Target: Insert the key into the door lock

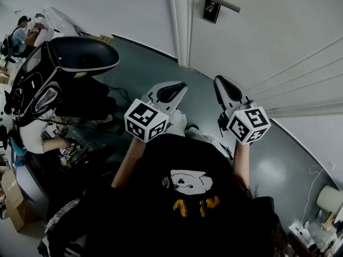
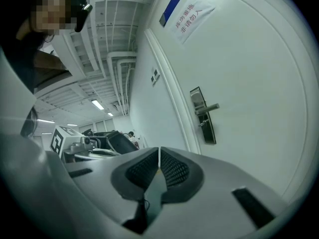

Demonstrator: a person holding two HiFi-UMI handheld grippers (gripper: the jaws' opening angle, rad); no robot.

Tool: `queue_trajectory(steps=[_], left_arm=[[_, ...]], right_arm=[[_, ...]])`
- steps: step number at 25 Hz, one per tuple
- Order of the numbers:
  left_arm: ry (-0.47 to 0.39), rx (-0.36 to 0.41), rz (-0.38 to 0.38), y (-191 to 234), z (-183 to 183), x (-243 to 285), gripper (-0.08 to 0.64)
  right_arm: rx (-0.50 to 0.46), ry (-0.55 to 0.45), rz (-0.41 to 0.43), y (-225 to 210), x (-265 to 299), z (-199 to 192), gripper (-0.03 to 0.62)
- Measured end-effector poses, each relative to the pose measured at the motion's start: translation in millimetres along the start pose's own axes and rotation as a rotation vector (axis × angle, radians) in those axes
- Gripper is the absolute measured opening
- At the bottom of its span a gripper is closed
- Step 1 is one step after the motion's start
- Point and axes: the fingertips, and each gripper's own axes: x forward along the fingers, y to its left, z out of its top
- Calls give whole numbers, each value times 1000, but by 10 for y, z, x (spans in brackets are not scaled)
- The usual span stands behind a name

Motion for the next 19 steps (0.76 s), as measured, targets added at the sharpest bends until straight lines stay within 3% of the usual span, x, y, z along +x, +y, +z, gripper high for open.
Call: queue_trajectory(steps=[7, 19], left_arm=[[6, -8, -7, -11, -37, -18, 25], [60, -4, -43, -110, -177, 174, 25]], right_arm=[[-22, 12, -52, -145, -93, 1, 12], [-89, 34, -225, -698, -493, 6, 11]])
